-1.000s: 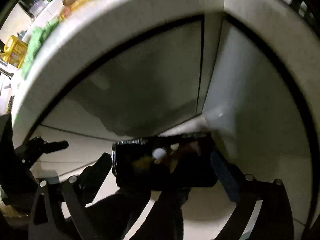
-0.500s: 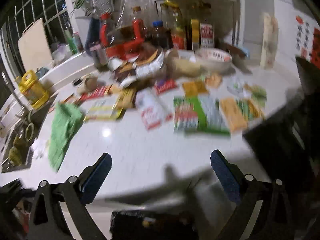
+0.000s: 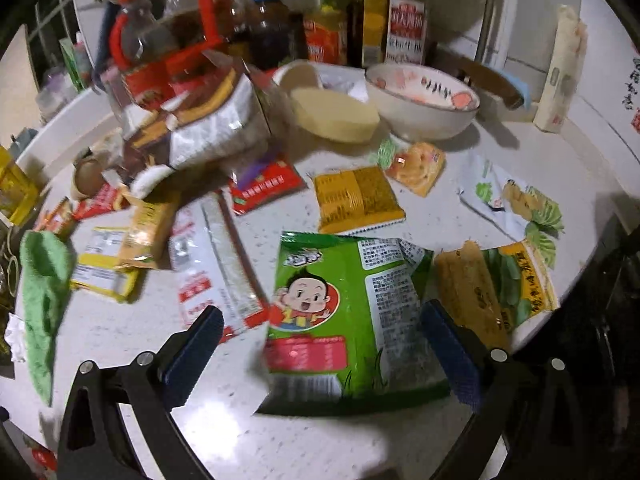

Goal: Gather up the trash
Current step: 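Move both open tools back toward the counter, then grasp the green cartoon snack bag with the right tool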

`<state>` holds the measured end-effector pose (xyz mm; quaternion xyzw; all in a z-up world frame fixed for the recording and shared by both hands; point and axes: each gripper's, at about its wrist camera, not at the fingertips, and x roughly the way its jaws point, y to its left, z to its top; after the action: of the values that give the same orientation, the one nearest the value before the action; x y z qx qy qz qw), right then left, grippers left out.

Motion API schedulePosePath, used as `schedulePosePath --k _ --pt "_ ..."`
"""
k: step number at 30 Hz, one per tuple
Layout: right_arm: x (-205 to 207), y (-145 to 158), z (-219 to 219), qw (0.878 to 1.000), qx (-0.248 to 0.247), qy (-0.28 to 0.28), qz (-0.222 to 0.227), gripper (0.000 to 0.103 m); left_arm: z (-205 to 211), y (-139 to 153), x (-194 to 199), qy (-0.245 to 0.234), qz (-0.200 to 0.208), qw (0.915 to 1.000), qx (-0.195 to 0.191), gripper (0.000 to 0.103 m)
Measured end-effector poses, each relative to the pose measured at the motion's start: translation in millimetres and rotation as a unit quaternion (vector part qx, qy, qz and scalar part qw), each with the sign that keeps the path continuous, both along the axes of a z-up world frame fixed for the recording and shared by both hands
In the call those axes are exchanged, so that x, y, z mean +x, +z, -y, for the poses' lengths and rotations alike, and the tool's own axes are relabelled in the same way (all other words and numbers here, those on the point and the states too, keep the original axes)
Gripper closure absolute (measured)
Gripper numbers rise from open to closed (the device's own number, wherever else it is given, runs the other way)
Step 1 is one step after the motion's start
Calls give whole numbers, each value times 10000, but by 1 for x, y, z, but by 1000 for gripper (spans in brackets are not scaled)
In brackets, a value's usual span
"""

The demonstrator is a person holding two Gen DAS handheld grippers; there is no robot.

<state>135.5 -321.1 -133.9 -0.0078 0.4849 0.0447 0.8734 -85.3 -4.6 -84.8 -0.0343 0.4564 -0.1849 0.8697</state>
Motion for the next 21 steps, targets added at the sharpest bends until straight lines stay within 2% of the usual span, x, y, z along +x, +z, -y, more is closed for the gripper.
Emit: schedulePosePath --k 5,7,9,13,18,21 --pt "21 -28 6 9992 -228 -100 -319 4 -5 -3 5 136 -82 9999 28 12" --pt "24 -31 14 9996 16 -182 -231 4 -6 -5 6 151 -112 9998 38 12" --pt "25 -31 15 9997 13 -114 -205 7 -7 -7 7 141 -140 9998 14 12" --pt "18 -25 12 9999 66 99 -92 36 -3 -9 14 97 -181 9998 -38 12" --pt "3 -6 10 9994 335 37 50 38 2 -10 27 36 -197 9997 -166 12" --pt "-21 24 5 9973 612 77 392 38 8 -12 42 -16 -164 9997 -166 12"
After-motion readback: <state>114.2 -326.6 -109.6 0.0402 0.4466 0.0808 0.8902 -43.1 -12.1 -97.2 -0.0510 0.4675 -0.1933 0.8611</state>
